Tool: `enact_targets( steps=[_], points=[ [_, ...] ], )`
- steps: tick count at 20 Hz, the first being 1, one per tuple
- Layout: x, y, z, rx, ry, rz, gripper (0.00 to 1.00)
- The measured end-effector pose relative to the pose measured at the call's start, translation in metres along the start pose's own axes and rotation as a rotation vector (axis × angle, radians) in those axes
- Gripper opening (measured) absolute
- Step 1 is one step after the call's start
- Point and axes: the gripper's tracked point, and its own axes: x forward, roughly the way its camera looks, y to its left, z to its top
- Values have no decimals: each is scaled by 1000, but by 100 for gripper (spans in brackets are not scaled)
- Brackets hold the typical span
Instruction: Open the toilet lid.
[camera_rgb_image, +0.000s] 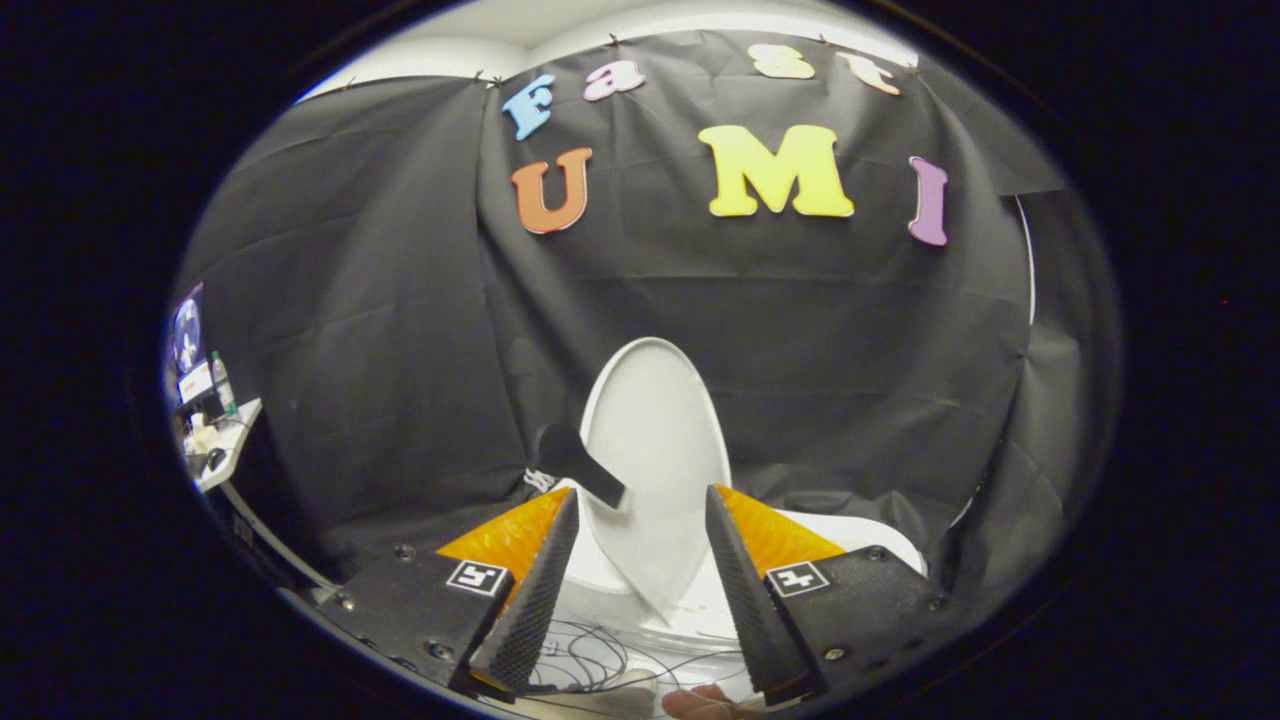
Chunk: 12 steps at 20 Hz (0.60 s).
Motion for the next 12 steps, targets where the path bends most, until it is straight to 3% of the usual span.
enact_targets(
  steps=[9, 12],
  points=[
    [-67, -108, -14, 20, -130, -125, 81],
    [-91, -120, -19, 0, -198, -93, 81]
  ],
)
